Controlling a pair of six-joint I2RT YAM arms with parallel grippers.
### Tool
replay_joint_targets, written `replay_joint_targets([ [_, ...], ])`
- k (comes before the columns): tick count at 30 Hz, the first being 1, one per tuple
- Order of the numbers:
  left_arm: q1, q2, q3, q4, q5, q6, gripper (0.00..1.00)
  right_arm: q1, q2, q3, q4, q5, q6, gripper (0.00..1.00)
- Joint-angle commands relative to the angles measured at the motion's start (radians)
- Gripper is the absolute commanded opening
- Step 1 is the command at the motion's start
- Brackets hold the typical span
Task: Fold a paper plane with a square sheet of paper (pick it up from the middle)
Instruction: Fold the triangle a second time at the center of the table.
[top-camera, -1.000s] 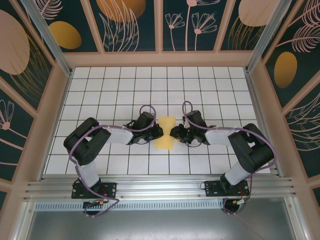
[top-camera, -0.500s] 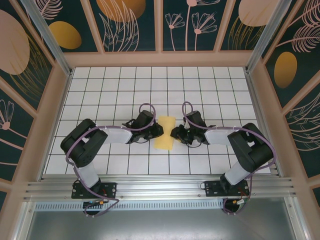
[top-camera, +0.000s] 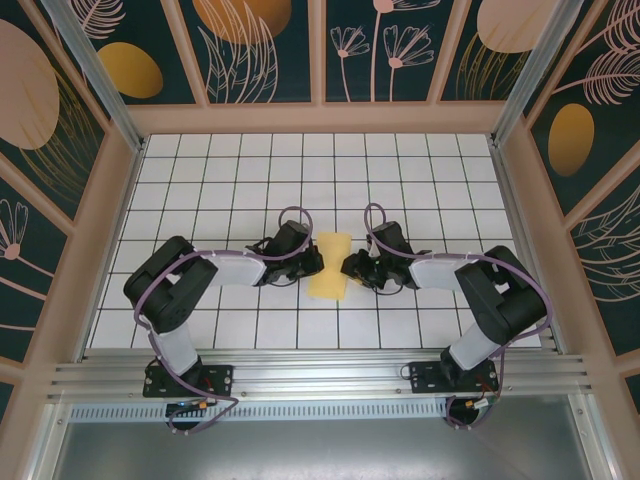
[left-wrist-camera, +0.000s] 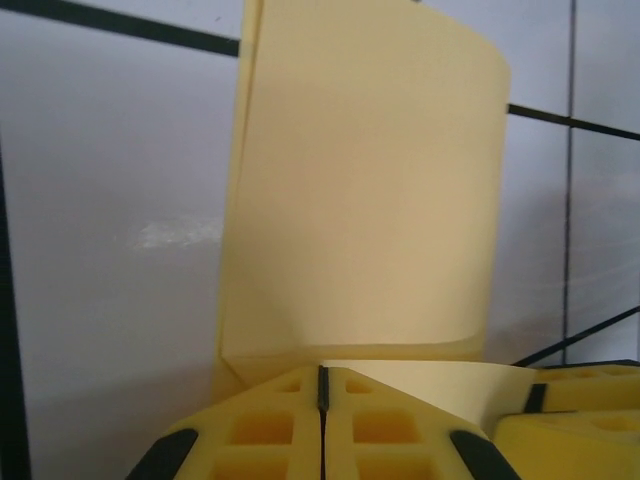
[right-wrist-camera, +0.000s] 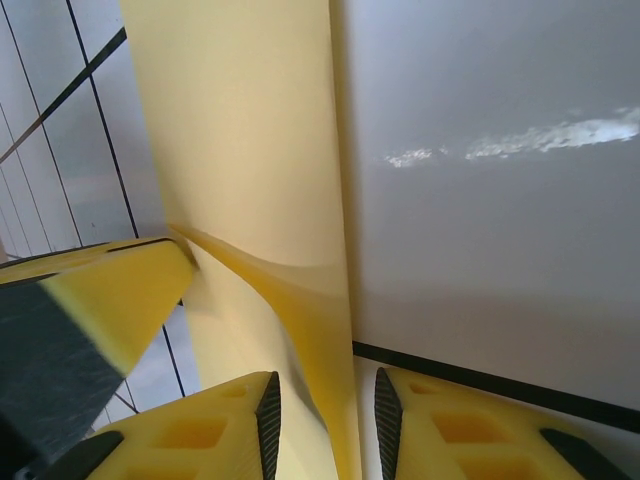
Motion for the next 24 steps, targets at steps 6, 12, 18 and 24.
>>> replay_joint_targets([
  [6, 0.007, 0.037, 0.008, -0.021, -0.018, 0.010, 0.07, -0.003, 0.015, -0.008, 0.057, -0.029, 0.025, 0.33],
  [12, 0.007, 0.023, 0.002, -0.021, -0.018, 0.008, 0.07, -0.004, 0.015, -0.005, 0.030, -0.003, 0.028, 0.35],
  [18, 0.007, -0.016, 0.000, -0.014, -0.016, 0.012, 0.09, -0.004, 0.002, -0.010, -0.002, 0.019, 0.032, 0.36],
  [24, 0.006, -0.033, 0.013, -0.029, -0.031, 0.027, 0.10, -0.003, 0.021, -0.014, 0.043, -0.030, 0.042, 0.33],
])
